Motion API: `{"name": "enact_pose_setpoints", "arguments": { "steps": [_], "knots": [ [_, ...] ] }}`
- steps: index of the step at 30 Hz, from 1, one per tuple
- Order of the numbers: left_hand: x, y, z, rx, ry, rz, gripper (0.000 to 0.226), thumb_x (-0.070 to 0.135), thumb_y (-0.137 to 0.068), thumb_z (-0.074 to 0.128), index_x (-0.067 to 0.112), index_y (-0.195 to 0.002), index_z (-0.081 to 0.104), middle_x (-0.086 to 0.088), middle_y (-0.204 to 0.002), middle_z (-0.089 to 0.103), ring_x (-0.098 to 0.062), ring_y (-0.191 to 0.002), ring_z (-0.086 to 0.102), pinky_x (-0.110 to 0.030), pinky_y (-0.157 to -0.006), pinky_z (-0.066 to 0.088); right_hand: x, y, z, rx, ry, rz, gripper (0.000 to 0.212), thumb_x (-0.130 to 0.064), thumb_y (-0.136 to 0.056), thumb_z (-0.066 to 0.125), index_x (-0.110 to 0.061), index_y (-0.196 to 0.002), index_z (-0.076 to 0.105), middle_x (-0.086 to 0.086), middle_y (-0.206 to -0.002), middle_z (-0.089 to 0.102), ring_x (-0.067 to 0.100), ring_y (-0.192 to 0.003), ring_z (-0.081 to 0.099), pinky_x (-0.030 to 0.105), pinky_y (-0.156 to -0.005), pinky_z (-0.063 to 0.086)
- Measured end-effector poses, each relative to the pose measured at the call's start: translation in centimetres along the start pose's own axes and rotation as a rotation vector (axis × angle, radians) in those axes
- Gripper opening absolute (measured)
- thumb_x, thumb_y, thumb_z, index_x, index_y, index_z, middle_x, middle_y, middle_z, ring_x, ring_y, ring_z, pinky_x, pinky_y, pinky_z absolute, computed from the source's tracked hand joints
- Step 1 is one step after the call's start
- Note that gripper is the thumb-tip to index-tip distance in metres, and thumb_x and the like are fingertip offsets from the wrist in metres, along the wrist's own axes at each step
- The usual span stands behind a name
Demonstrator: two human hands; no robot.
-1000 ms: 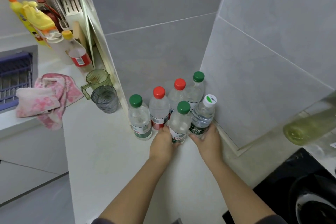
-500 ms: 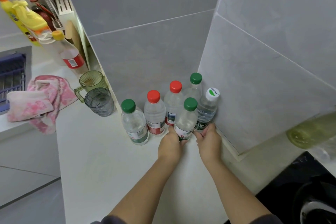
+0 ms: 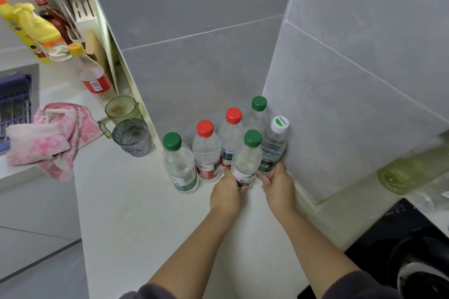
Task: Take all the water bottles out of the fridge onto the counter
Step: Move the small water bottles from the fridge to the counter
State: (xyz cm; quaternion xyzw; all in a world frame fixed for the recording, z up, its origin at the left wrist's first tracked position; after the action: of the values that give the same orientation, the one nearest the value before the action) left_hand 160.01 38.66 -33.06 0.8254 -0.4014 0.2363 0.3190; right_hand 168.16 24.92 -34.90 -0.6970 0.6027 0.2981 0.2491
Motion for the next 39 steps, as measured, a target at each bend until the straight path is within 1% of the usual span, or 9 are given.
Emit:
{"name": "enact_pose_setpoints", "arguments": {
  "steps": [7, 13, 18, 22, 27, 31, 34, 37, 39],
  "knots": [
    [-0.1, 0.0, -0.4, 0.004, -0.068, 0.016, 0.051, 0.033, -0.091, 0.065, 0.007, -0.127, 0.04, -0.013, -0.112, 0.065, -0.033, -0.105, 0.062, -0.037, -0.078, 0.048, -0.5, -0.2, -0.4, -0.018, 0.0, 0.03, 0.037, -0.018, -0.084, 0.076, -0.014, -0.081, 0.04, 0.007, -0.064, 0.061, 0.032, -0.064, 0.062, 0.041, -0.061, 0.049],
    [-0.1, 0.2, -0.4, 0.005, -0.102, 0.014, 0.05, 0.036, -0.091, 0.064, 0.007, -0.125, 0.041, -0.013, -0.114, 0.065, -0.033, -0.107, 0.061, -0.038, -0.08, 0.048, -0.3, 0.3, -1.0, -0.054, 0.007, 0.07, 0.035, -0.019, -0.083, 0.075, -0.02, -0.077, 0.04, 0.0, -0.067, 0.058, 0.03, -0.067, 0.063, 0.043, -0.067, 0.054],
    [-1.0, 0.6, -0.3, -0.028, -0.188, -0.033, 0.052, 0.048, -0.09, 0.06, 0.011, -0.123, 0.043, -0.009, -0.12, 0.063, -0.031, -0.11, 0.061, -0.037, -0.082, 0.046, 0.0, 2.6, -1.5, -0.129, -0.049, 0.088, 0.036, -0.018, -0.082, 0.076, -0.014, -0.112, 0.057, -0.005, -0.103, 0.064, 0.018, -0.08, 0.063, 0.032, -0.083, 0.05],
    [-2.2, 2.0, -1.0, -0.069, -0.258, -0.028, 0.062, 0.05, -0.091, 0.057, 0.012, -0.136, 0.035, -0.008, -0.133, 0.055, -0.03, -0.119, 0.056, -0.037, -0.086, 0.045, 0.3, 5.4, -1.5, -0.199, -0.048, 0.067, 0.058, -0.02, -0.086, 0.073, -0.016, -0.138, 0.049, 0.003, -0.125, 0.059, 0.017, -0.098, 0.059, 0.035, -0.094, 0.048],
    [-4.3, 4.1, -1.2, -0.099, -0.23, 0.079, 0.059, 0.041, -0.093, 0.056, 0.016, -0.142, 0.035, -0.006, -0.136, 0.047, -0.026, -0.121, 0.051, -0.039, -0.09, 0.046, 0.2, 8.6, -1.6, -0.278, 0.039, -0.019, 0.062, -0.021, -0.091, 0.067, -0.012, -0.146, 0.041, 0.008, -0.145, 0.047, 0.022, -0.134, 0.044, 0.029, -0.109, 0.034],
    [-2.7, 3.9, -0.5, -0.174, 0.053, 0.124, 0.068, 0.022, -0.093, 0.059, 0.011, -0.151, 0.025, -0.012, -0.135, 0.053, -0.027, -0.118, 0.054, -0.033, -0.098, 0.041, 0.5, 8.5, -1.5, -0.335, -0.101, 0.123, 0.067, -0.01, -0.095, 0.058, -0.014, -0.153, 0.026, 0.007, -0.157, 0.032, 0.019, -0.145, 0.031, 0.029, -0.116, 0.027],
    [-1.4, 3.4, 0.6, -0.258, 0.547, -0.024, 0.075, 0.011, -0.075, 0.053, 0.022, -0.146, 0.035, -0.007, -0.107, 0.065, -0.02, -0.084, 0.056, -0.033, -0.082, 0.046, -0.3, 6.8, -2.1, -0.346, -0.413, 0.265, 0.074, 0.014, -0.093, 0.038, -0.016, -0.156, 0.014, 0.001, -0.162, 0.019, 0.017, -0.146, 0.029, 0.033, -0.114, 0.031],
    [-1.1, 3.1, 1.5, -0.26, 0.892, -0.135, 0.073, 0.007, -0.058, 0.048, 0.019, -0.13, 0.052, -0.001, -0.092, 0.061, -0.016, -0.074, 0.047, -0.033, -0.08, 0.04, -1.7, 5.2, -2.0, -0.379, -0.595, 0.206, 0.091, 0.028, -0.077, 0.025, -0.02, -0.154, 0.022, -0.003, -0.159, 0.027, 0.016, -0.148, 0.023, 0.028, -0.116, 0.024],
    [-0.5, 3.4, 1.4, -0.263, 1.022, -0.185, 0.057, 0.001, -0.056, 0.047, 0.011, -0.111, 0.056, -0.004, -0.084, 0.053, -0.015, -0.069, 0.041, -0.034, -0.08, 0.036, -2.0, 4.6, -1.6, -0.398, -0.681, 0.175, 0.093, 0.03, -0.071, 0.022, -0.025, -0.144, 0.037, -0.003, -0.156, 0.034, 0.018, -0.148, 0.021, 0.029, -0.118, 0.018]
  ]
}}
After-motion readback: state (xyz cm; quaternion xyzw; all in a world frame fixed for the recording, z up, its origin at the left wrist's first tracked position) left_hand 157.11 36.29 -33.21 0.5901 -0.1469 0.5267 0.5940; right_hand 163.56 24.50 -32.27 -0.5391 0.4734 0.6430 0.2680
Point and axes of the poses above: each hand's wrist, its own y-axis away from the middle knuckle, its own z-axis out of the palm, x = y × z, the point moved 5 cm from there along -y, towards the middle knuckle
